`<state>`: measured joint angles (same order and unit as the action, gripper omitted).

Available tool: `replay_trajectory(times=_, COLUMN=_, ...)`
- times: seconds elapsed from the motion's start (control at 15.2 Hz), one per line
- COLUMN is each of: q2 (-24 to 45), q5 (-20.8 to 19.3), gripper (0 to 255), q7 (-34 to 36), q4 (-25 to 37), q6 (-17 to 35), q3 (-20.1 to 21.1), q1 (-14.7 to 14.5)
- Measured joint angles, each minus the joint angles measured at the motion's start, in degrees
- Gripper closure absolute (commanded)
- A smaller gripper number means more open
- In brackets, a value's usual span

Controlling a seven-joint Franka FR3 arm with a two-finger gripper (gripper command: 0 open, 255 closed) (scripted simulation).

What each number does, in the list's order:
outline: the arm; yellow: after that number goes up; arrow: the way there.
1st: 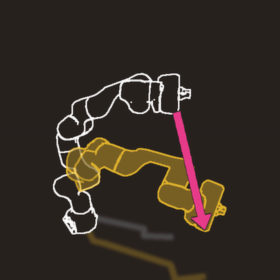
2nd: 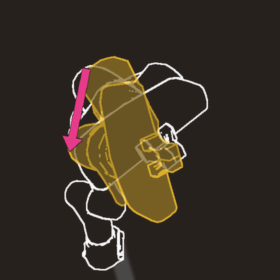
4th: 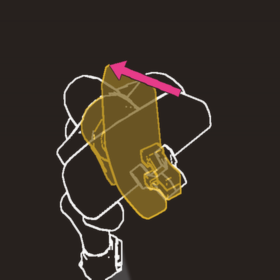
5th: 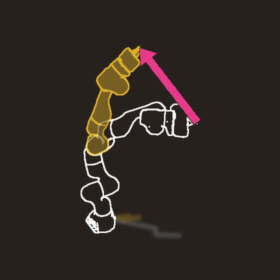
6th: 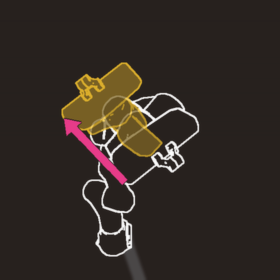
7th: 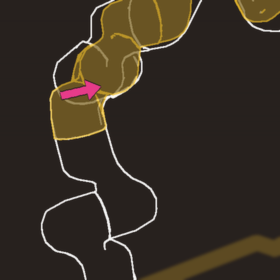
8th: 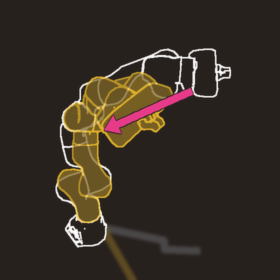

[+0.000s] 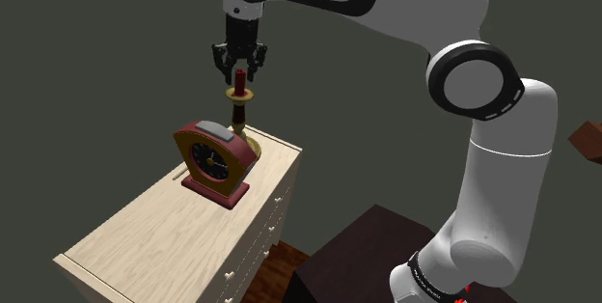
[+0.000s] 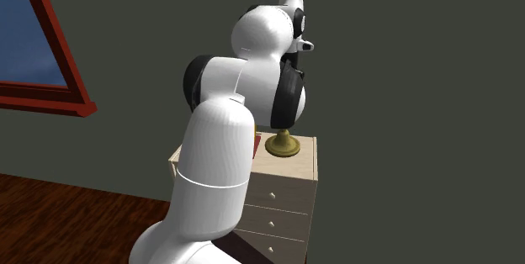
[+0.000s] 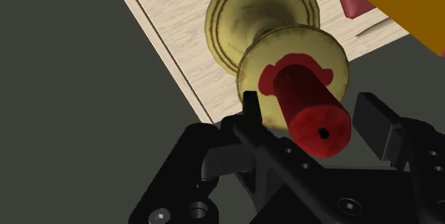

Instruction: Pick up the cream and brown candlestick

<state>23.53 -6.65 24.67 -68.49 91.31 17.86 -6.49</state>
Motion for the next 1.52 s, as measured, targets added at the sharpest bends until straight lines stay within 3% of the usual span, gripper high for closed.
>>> replay_trajectory(times=0.73, q2=0.14, q5=-0.04, gripper=255, q7=0.04, q4=0.95, q6=-0.85, q3=0.02, q1=-0.12)
replay_trajectory(times=1.12, q2=2.56, q5=-0.75, gripper=255, q7=0.09, q4=9.10, q6=-6.58, q3=-0.02, q1=-1.28)
replay_trajectory(times=1.52, q2=6.77, q5=-1.97, gripper=255, q7=-0.14, q4=21.05, q6=-14.27, q3=-0.27, q1=-3.17)
